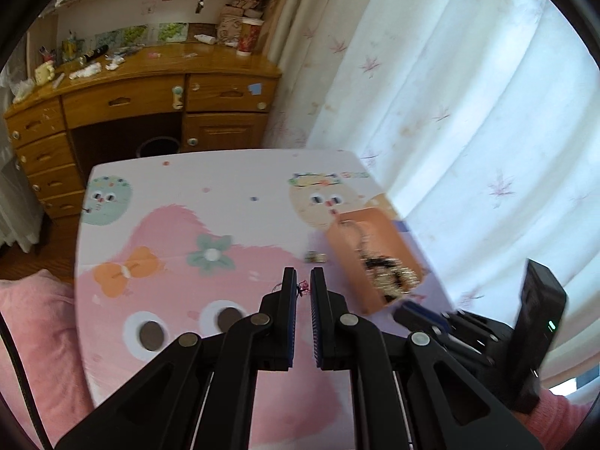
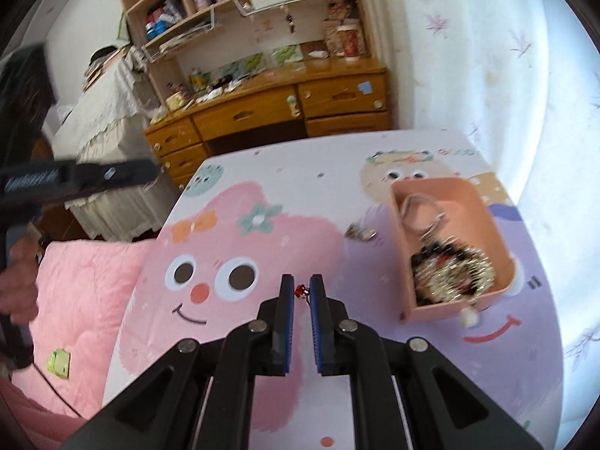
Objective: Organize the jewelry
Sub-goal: 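Carry the ring and pink stud into the pink box and open both tools, then withdraw both open tools from the box over the table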
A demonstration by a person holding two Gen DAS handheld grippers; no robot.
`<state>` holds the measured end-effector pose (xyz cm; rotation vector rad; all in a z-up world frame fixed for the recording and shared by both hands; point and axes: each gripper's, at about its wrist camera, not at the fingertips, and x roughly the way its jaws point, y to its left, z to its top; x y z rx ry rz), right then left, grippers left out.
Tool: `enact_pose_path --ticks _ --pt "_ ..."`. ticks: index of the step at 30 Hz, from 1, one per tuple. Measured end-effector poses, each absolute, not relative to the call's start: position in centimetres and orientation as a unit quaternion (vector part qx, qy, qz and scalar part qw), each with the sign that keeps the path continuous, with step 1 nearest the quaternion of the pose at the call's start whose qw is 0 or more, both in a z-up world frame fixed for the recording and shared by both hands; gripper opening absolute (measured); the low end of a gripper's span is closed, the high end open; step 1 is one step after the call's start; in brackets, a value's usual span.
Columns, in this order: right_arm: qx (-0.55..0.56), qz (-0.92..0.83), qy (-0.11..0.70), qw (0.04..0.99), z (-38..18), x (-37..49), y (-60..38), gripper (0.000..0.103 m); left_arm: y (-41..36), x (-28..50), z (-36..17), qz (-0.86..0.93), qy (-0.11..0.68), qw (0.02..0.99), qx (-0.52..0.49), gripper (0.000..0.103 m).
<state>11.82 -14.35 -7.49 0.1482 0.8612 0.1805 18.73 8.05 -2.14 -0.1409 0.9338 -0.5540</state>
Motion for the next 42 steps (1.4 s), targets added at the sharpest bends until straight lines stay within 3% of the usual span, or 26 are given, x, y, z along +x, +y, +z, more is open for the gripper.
enact_pose_path --ticks 17,33,34,35,36,37,39,42 --pt "0.177 0.079 0.382 0.904 -4.3 14.5 -27.7 0.008 -3.0 15.7 0.1 -0.282 0.429 0.854 -0.084 0.005" --pt "0.111 0.177 0.423 0.882 -5.8 17.6 -32.5 0.008 -14.2 18.9 -1.2 -0.254 0.429 0.863 -0.082 0.005" --pt "0.110 0.181 0.424 0.880 -6.0 17.8 -32.5 0.009 -14.4 19.0 -1.3 -0.249 0.430 0.864 -0.082 0.011" --pt "0.109 0.182 0.427 0.879 -6.1 18.0 -32.7 0.010 -14.6 19.1 -1.4 -0.237 0.433 0.866 -0.080 0.024" --pt "0.106 0.180 0.435 0.876 -6.3 18.2 -32.7 0.021 -14.6 19.2 -1.5 -0.227 0.437 0.867 -0.079 0.033" --pt "0.101 0.175 0.445 0.872 -6.6 18.5 -32.7 0.044 -14.5 19.3 -1.7 -0.219 0.441 0.867 -0.080 0.048" --pt "0.096 0.172 0.457 0.867 -6.9 18.6 -32.8 0.059 -13.8 19.4 -1.9 -0.204 0.446 0.867 -0.091 0.056" --pt "0.102 0.185 0.457 0.864 -6.8 18.3 -32.9 0.059 -12.5 19.4 -2.4 -0.179 0.461 0.864 -0.101 0.068"
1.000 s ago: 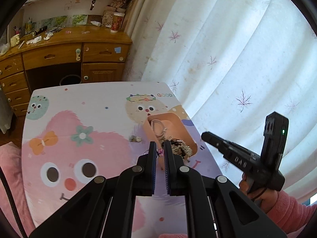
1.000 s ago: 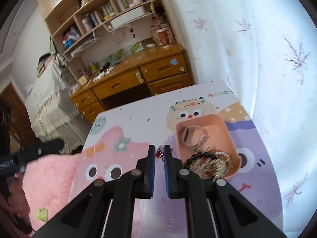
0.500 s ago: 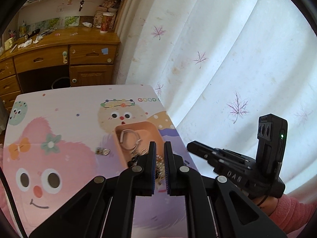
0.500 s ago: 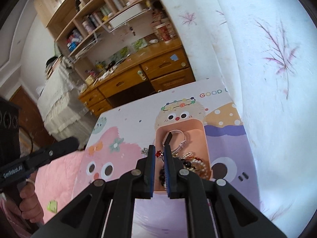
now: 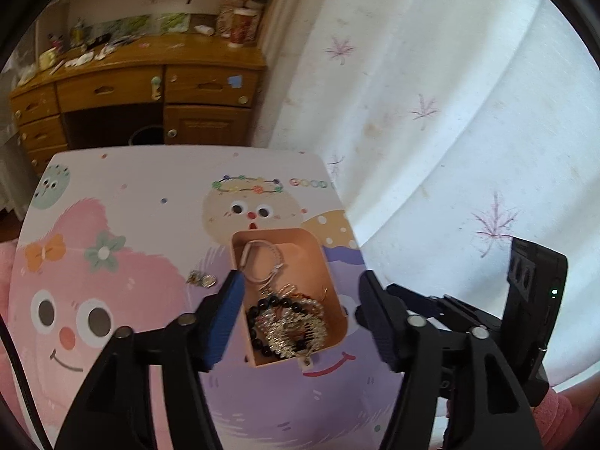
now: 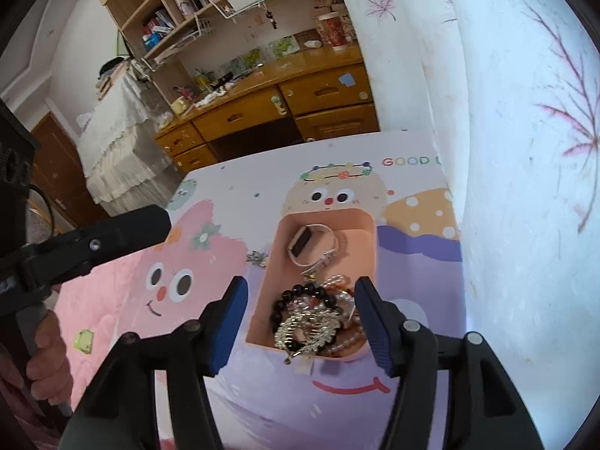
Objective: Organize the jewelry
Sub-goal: 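Withdraw both open tools from the box over the table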
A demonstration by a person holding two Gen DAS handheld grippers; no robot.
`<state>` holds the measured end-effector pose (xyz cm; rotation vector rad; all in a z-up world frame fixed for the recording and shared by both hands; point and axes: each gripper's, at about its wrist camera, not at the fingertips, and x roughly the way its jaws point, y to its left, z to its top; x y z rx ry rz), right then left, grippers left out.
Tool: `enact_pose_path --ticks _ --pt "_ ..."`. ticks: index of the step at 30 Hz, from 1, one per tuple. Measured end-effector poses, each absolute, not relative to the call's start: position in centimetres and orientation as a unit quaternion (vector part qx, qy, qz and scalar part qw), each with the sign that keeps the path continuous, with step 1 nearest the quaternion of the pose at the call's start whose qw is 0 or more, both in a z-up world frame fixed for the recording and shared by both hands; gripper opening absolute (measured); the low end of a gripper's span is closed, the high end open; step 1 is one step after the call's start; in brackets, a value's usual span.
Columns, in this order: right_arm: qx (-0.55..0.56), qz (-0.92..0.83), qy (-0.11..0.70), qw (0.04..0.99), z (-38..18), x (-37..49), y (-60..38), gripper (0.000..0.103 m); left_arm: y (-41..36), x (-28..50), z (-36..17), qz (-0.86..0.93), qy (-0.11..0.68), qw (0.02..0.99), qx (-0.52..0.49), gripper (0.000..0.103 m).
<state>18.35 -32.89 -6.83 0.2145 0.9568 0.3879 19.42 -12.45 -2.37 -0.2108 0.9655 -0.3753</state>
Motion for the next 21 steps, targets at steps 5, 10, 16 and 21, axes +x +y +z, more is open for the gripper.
enact_pose_path --ticks 5,10,16,21 --pt "0.106 0.185 0.473 0.855 -7.2 18.4 -32.6 0.060 -9.6 19.0 -3.3 -0.114 0.475 0.867 -0.101 0.081" --pt "0.130 0.179 0.511 0.831 -8.3 18.6 -32.1 0.064 -6.7 18.1 -4.9 -0.058 0.500 0.857 -0.108 0.083" --pt "0.156 0.167 0.551 0.803 -9.8 18.5 -30.4 0.064 -3.5 16.9 -6.9 -0.017 0.531 0.841 -0.101 0.084" --pt "0.181 0.153 0.565 0.790 -10.5 18.6 -28.4 0.064 -1.4 16.1 -7.5 -0.015 0.539 0.839 -0.067 0.084"
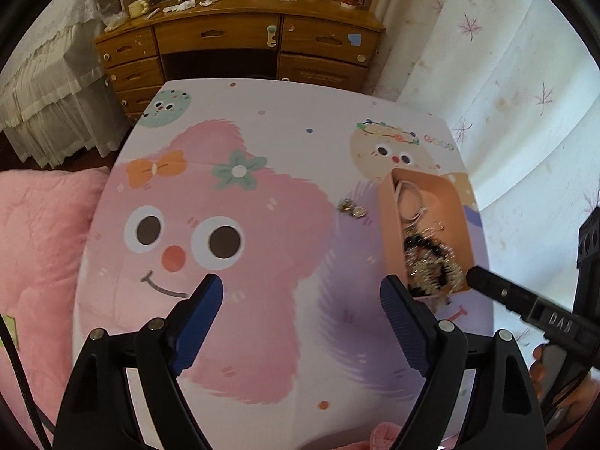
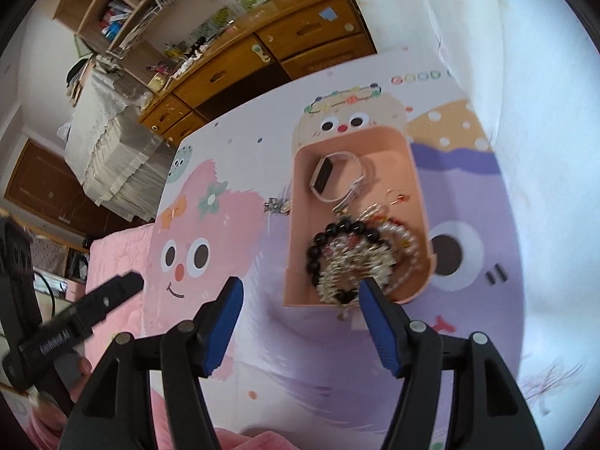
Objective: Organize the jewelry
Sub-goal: 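Withdraw both open tools from the box over the table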
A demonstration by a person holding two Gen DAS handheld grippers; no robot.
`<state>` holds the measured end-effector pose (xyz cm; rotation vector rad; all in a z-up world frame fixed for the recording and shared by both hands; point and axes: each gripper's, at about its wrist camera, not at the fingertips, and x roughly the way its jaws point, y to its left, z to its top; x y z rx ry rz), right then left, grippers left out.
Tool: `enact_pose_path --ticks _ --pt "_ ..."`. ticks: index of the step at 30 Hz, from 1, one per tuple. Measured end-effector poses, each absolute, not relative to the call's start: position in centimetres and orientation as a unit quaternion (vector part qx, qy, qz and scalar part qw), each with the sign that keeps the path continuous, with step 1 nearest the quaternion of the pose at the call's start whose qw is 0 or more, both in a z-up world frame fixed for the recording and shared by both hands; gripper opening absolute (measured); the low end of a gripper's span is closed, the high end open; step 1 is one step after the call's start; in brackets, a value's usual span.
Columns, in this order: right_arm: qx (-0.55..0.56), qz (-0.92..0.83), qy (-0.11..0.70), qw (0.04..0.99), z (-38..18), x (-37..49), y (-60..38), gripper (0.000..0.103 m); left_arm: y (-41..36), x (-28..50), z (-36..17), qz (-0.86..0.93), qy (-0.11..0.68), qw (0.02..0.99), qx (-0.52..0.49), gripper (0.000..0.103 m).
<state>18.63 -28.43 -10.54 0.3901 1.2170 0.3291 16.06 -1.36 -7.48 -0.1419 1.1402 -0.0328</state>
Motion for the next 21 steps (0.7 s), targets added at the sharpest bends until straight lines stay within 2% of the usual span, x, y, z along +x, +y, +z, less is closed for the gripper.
enact_pose_path --ticks 14,21 --pt "0.255 0.104 0.558 0.782 -11.7 17.7 -20.8 0.064 3.5 17.2 -7.9 -0.090 0.506 0.849 0.125 0.084" --pt "0.207 0.052 0.520 0.827 -12.7 17.2 -16.6 0.064 4.2 20.0 -8.0 -0.231 0.481 0.826 0.180 0.084"
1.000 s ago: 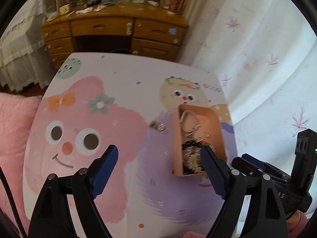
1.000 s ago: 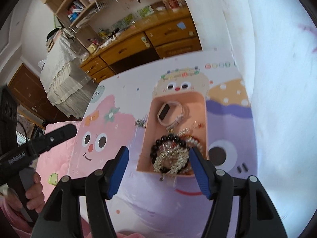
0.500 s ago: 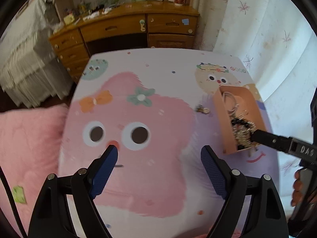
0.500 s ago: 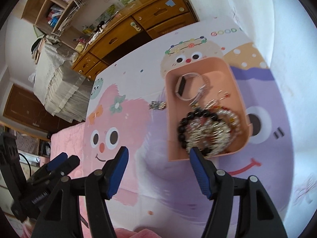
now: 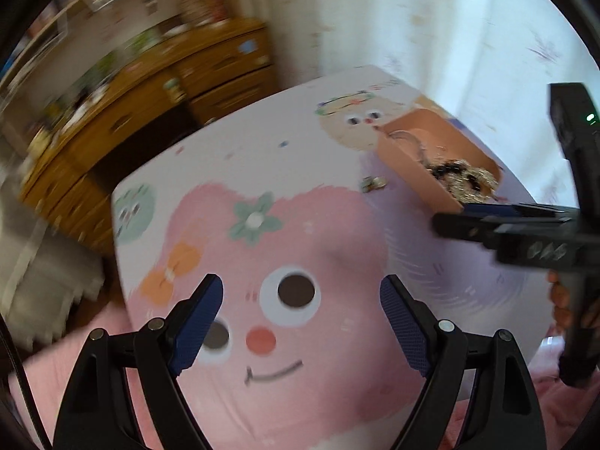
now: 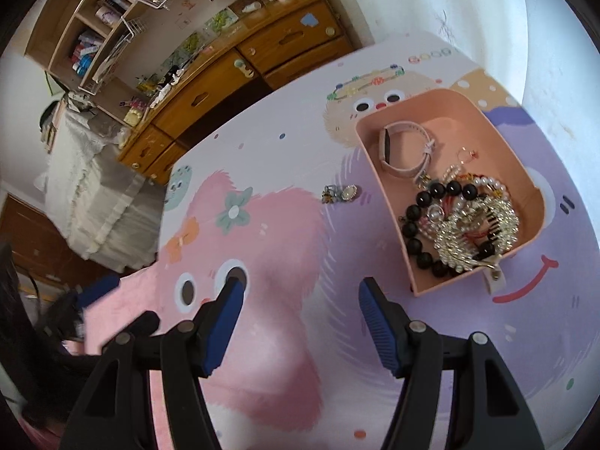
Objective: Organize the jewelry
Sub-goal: 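Withdraw both open tools from the box over the table, then lower the open left tool over the earring pair beside the box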
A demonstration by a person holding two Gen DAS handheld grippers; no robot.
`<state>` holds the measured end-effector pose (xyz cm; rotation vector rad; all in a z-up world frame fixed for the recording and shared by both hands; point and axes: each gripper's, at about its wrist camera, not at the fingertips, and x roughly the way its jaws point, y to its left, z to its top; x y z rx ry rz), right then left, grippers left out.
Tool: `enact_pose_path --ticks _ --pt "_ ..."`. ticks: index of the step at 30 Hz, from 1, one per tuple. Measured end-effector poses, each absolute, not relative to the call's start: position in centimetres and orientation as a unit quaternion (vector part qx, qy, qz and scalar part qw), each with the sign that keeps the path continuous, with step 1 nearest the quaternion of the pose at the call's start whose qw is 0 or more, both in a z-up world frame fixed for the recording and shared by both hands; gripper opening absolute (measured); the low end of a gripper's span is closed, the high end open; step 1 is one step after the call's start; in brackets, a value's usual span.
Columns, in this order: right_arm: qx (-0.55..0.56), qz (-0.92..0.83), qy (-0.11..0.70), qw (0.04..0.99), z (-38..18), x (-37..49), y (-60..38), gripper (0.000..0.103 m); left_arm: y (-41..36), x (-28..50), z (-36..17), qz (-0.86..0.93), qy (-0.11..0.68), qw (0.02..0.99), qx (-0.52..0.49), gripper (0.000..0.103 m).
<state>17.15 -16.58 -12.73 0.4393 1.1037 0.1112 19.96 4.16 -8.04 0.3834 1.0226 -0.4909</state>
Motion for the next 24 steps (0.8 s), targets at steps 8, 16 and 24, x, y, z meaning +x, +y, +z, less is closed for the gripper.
enact_pose_path --ticks 8,16,24 --pt "0.036 -0.024 0.460 0.887 -15.0 17.9 -12.0 0.042 1.2 25.1 -9.7 -0.352 0.434 0.800 0.220 0.084" --pt "-0.057 -0.068 0.448 0.889 -18.2 19.8 -10.2 0.023 -3.3 29.4 -14.6 -0.449 0.458 0.729 0.240 0.084" --pt "-0.061 -0.080 0.461 0.882 -20.0 21.1 -10.6 0.023 -6.0 31.7 -18.0 -0.466 0.483 0.708 0.219 0.078"
